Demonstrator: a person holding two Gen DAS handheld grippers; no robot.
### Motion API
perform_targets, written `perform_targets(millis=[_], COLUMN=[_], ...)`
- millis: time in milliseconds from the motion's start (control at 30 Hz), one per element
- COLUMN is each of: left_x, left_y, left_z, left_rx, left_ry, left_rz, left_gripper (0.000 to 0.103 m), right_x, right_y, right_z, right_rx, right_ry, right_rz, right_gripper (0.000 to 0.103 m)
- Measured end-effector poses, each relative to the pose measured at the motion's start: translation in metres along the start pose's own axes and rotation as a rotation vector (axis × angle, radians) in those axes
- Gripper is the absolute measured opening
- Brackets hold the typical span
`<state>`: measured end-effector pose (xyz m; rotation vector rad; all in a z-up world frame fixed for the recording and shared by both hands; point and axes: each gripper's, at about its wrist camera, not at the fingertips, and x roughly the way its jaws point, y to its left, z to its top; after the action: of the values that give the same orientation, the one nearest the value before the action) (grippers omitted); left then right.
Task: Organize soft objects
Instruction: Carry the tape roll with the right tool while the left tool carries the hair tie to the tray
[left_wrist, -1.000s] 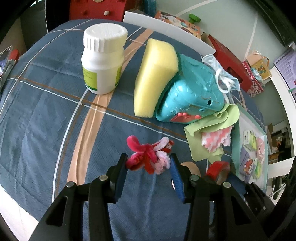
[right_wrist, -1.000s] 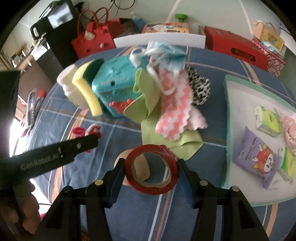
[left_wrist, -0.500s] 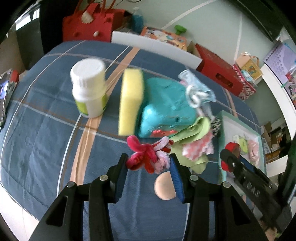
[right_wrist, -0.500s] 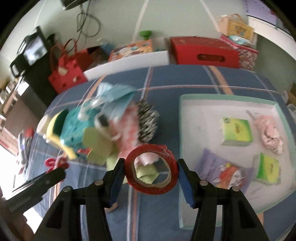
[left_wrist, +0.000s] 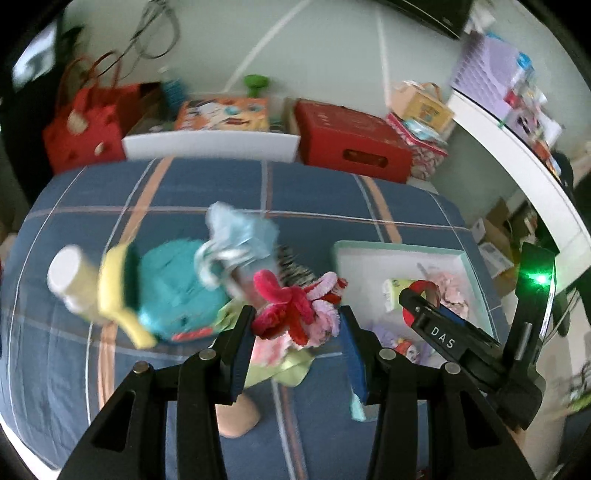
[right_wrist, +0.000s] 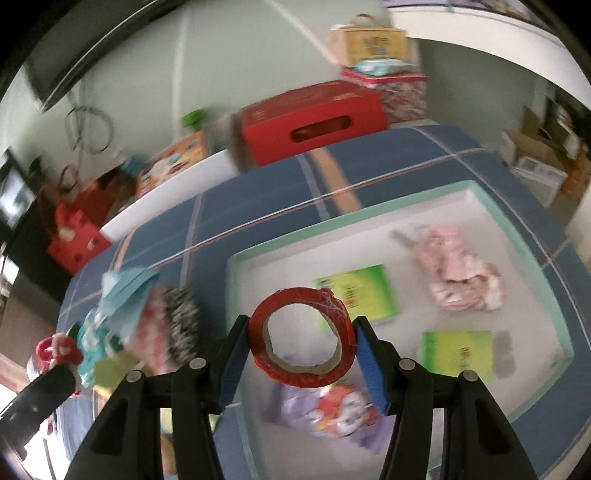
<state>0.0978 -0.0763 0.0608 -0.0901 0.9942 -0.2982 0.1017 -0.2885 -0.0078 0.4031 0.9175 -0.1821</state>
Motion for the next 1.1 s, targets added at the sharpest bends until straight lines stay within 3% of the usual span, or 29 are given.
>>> perform_targets(millis=[200, 400, 767, 1100], left_x=[0.042, 0.091, 0.133, 0.158], left_y=[-0.045, -0.067, -0.083, -0.086], left_z=[0.024, 0.03, 0.029, 0.022], left_rx=[0.089, 0.134, 0.188, 0.188], left_ry=[0.022, 0.047, 0.05, 0.102], left_rz=[-0.041, -0.091, -0.117, -0.105], left_gripper=[0.046, 0.046, 0.046, 0.049], right_x=[0.004, 0.009, 0.019, 0.033], right_y=[-0.032, -0.051, -0.076, -0.077], right_z=[0.012, 0.02, 0.037, 0.04], right_rx=[0.073, 0.12, 0.182, 0.162], right_ry=[-0.018, -0.032, -0.082, -0.056], right_rz=[-0.072, -0.086, -0.158, -0.172], right_gripper=[0.059, 0.059, 0.059, 0.059])
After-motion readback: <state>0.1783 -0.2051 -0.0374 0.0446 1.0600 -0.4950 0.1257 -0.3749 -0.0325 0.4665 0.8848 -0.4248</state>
